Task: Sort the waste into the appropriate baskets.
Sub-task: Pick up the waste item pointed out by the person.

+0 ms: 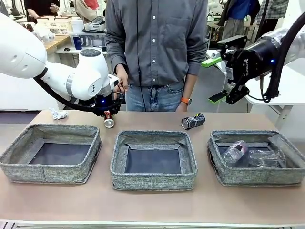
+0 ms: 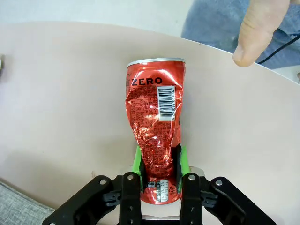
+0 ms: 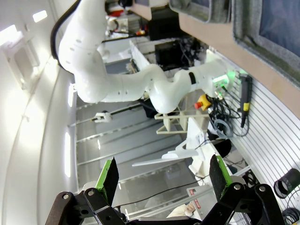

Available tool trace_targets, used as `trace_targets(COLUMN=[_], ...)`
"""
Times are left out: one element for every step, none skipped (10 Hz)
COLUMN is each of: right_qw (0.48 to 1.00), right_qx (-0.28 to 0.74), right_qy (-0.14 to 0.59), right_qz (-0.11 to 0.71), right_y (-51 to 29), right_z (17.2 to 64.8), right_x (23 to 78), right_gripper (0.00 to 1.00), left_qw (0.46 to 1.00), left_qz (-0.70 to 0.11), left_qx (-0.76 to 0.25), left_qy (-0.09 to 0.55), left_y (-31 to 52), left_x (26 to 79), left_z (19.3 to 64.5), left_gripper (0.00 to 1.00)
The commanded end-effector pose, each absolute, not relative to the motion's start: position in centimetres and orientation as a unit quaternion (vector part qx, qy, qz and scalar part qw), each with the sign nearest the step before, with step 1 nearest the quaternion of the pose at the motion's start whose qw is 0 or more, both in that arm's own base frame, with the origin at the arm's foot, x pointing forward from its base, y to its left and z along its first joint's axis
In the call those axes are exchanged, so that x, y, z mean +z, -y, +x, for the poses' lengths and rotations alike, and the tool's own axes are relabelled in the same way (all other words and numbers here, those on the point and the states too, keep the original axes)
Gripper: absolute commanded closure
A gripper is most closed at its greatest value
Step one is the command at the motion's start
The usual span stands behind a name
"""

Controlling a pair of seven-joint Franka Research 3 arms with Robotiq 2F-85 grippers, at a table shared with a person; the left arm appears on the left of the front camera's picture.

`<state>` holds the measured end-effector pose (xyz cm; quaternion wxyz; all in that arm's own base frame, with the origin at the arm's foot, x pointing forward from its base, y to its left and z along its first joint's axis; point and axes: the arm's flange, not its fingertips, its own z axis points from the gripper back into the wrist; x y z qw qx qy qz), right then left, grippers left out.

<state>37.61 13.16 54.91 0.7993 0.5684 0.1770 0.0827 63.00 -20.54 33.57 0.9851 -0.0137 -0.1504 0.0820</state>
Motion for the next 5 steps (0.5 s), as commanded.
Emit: trace_targets(right_qw=[0.8, 0.8, 0.8, 0.8, 0.8], right_qx=[0.073, 0.073, 0.073, 0.073, 0.073], right_qy=[-0.174, -0.174, -0.174, -0.174, -0.174], right_qz=[0.569, 0.569, 0.569, 0.569, 0.569], right_y=[-13.3, -13.3, -13.3, -13.3, -13.3], right_z=[37.6, 37.6, 37.6, 37.6, 37.6], right_x=[55.2, 55.2, 55.2, 55.2, 55.2], right_gripper=[0.0, 0.0, 0.0, 0.0, 0.0], left_qw=[0.985, 0.985, 0.985, 0.983, 0.982], left_qz=[0.026, 0.021, 0.015, 0.006, -0.013], left_qx=[0.095, 0.099, 0.1, 0.113, 0.119], left_qy=[0.143, 0.14, 0.138, 0.144, 0.144], left_y=[20.2, 19.6, 19.0, 18.3, 17.6], left_x=[33.7, 34.7, 36.2, 38.6, 41.5], left_z=[62.6, 62.2, 61.5, 60.2, 58.4], left_gripper=[1.0, 1.0, 1.0, 1.0, 1.0])
